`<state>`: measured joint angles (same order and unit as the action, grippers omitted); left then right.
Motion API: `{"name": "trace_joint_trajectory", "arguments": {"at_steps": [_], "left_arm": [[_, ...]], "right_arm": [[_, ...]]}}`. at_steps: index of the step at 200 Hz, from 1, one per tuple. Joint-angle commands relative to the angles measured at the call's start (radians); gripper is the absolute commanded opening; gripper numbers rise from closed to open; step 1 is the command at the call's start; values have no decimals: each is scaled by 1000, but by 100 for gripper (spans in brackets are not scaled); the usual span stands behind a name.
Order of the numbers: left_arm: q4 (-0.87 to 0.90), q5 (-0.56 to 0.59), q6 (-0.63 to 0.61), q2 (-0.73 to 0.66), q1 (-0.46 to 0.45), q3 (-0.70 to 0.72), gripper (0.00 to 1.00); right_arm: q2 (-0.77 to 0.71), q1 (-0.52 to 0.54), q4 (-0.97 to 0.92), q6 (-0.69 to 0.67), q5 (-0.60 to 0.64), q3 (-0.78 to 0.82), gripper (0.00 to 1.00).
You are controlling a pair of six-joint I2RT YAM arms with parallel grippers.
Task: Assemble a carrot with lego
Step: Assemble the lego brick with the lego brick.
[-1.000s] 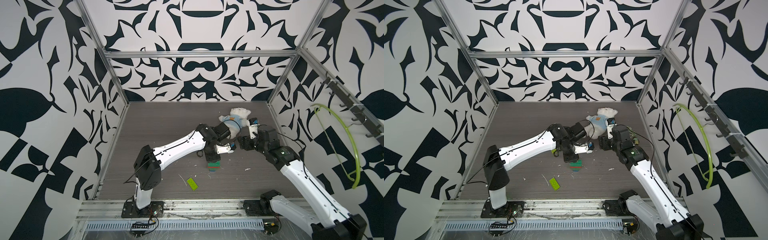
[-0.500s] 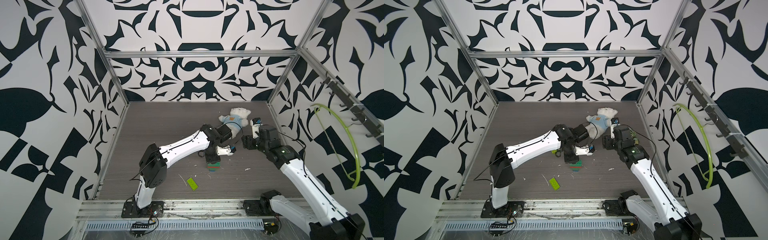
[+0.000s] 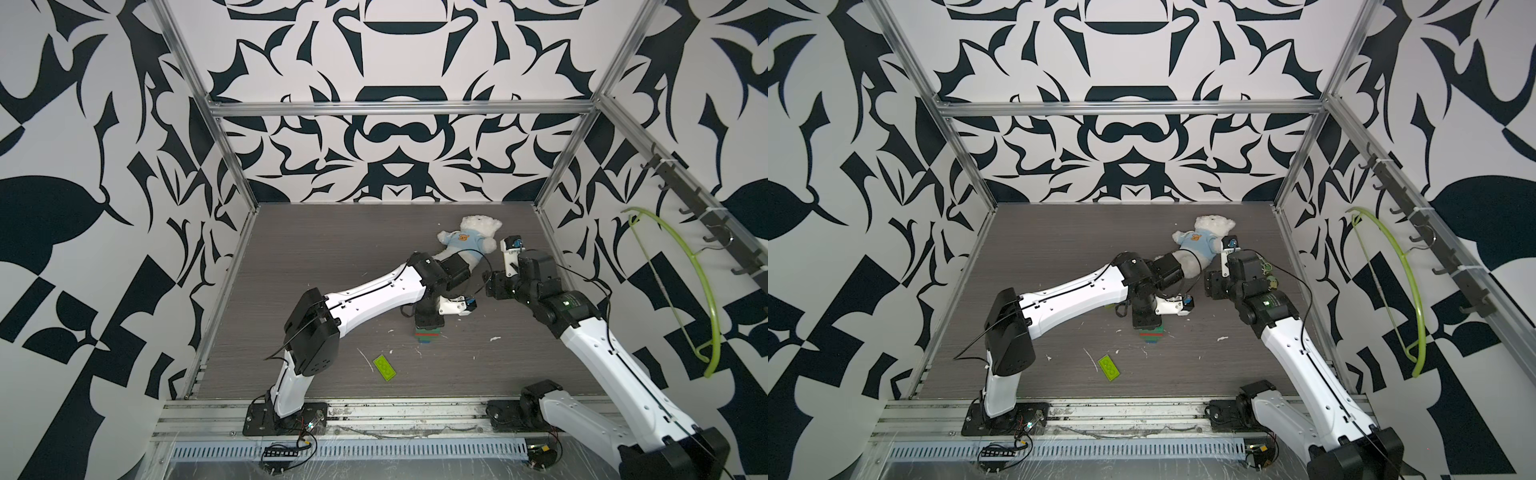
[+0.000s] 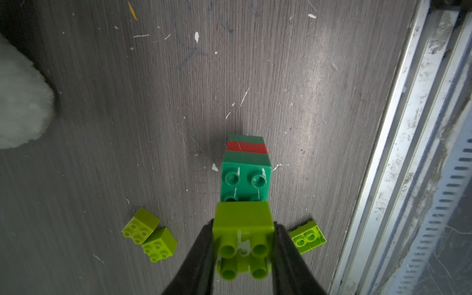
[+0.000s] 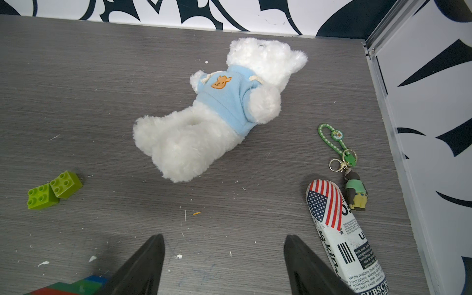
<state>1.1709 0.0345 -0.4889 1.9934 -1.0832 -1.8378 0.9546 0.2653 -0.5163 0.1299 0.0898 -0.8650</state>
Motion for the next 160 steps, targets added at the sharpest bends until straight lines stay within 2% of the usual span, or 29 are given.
{"name": "trace_joint_trajectory", "arguments": {"at_steps": [1,160], "left_arm": [[6,7,-20,13,-5,-8,15],[6,8,-41,40,-11,-6,16]], "right_arm": [[-11,-3,18,7,-14,-28,79],[-10,-2,19,7,-30,-25,79]]}}
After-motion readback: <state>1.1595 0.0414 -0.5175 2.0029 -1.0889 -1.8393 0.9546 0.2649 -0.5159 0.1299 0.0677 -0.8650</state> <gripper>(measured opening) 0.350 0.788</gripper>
